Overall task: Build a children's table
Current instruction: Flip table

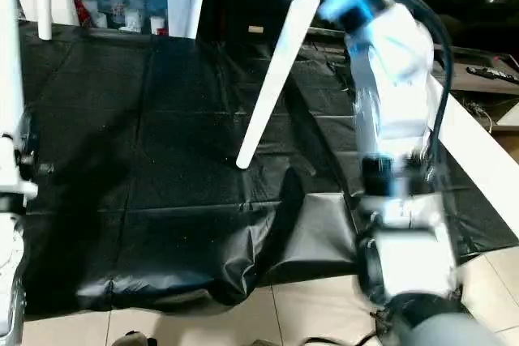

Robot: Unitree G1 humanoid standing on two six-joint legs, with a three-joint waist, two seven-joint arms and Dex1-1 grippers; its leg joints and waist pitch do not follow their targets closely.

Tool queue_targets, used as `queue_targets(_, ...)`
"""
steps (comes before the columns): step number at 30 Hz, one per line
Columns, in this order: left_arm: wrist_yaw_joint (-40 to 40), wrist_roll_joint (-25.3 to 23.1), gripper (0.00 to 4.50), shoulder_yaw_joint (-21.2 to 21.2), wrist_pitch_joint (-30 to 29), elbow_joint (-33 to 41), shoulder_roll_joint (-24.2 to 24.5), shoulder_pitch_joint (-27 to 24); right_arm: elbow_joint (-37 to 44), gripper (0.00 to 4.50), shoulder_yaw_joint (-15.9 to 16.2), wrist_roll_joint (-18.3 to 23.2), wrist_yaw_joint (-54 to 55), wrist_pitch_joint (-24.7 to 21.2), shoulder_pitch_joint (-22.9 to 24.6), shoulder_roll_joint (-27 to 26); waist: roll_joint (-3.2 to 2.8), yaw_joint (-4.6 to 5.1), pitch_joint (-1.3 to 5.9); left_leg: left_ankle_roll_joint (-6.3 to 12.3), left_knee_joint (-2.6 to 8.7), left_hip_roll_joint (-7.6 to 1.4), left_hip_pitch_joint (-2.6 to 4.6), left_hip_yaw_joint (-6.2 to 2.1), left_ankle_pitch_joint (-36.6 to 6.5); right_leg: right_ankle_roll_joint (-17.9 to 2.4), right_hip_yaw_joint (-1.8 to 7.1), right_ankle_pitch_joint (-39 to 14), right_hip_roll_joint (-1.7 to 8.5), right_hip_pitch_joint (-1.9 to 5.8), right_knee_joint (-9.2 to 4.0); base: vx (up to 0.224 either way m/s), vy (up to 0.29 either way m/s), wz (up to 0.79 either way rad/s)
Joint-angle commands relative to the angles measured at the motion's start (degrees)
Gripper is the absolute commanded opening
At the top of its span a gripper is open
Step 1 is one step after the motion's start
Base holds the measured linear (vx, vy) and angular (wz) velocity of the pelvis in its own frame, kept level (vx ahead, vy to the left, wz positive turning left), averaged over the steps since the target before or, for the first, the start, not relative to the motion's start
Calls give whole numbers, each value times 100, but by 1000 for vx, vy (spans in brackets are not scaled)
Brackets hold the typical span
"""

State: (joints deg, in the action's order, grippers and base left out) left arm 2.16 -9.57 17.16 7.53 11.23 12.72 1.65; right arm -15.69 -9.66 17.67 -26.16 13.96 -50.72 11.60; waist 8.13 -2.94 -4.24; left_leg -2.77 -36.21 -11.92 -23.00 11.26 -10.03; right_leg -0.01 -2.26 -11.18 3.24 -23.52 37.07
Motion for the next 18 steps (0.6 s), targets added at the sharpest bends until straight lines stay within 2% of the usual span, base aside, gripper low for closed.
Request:
queue_targets(1, 138, 62, 151, 63, 40, -250, -94, -179, 162, 450, -36, 247, -142, 102, 303, 1, -231, -35, 455, -281, 477, -164, 229, -127, -1391, -691, 207, -437, 342, 166, -390, 0, 0, 0)
queue_targets(2, 138, 62, 151, 63, 40, -250, -94, -179, 162, 450, -36, 247, -142, 102, 303, 1, -222, -29, 459, -272, 476, -166, 221, -129, -1355, -697, 206, -417, 342, 177, -388, 0, 0, 0)
queue_targets(4, 193, 109, 151, 99, 201, -436, -124, -278, 494, 450, 486, 92, -645, 402, 1093, -35, -228, -36, 453, -232, 482, -164, 199, -134, -1372, -661, 211, -528, 358, 198, -429, 0, 0, 0)
queue_targets(7, 213, 217, 151, 151, 293, -606, -179, -335, 641, 450, 750, -64, -806, 660, 1817, -134, -221, -33, 437, -200, 502, -169, 194, -135, -1491, -621, 228, -745, 373, 183, -469, 0, 0, 0)
queue_targets(9, 216, 261, 151, 174, 323, -671, -192, -349, 604, 450, 681, -120, -657, 683, 1940, -216, -212, -8, 439, -236, 530, -174, 190, -160, -1712, -627, 220, -1119, 374, 194, -485, 0, 0, 0)
queue_targets(11, 216, 282, 151, 184, 337, -707, -196, -357, 579, 450, 631, -154, -563, 695, 1992, -264, -231, 11, 419, -300, 543, -170, 199, -168, -1908, -597, 216, -1410, 363, 155, -507, 0, 0, 0)
queue_targets(12, 213, 290, 151, 176, 410, -814, -178, -398, 413, 450, 414, -292, -32, 607, 2087, -431, -252, 21, 399, -355, 554, -163, 207, -175, -2054, -550, 220, -1630, 369, 126, -533, 0, 0, 0)
queue_targets(14, 221, 307, 151, 168, 468, -897, -159, -421, 268, 450, 316, -410, 363, 439, 2115, -492, -251, 42, 385, -434, 567, -150, 237, -194, -2340, -460, 210, -2028, 366, 112, -566, 0, 0, 0)
queue_targets(16, 222, 331, 151, 178, 567, -1010, -146, -442, 125, 450, 313, -487, 701, 173, 2093, -496, -250, 54, 397, -469, 562, -139, 259, -210, -2502, -380, 209, -2198, 365, 104, -594, 0, 0, 0)
queue_targets(18, 217, 341, 151, 183, 591, -1044, -143, -452, 43, 450, 302, -504, 797, 140, 2051, -503, -252, 74, 403, -462, 563, -135, 250, -215, -2492, -391, 204, -2137, 362, 104, -585, 0, 0, 0)
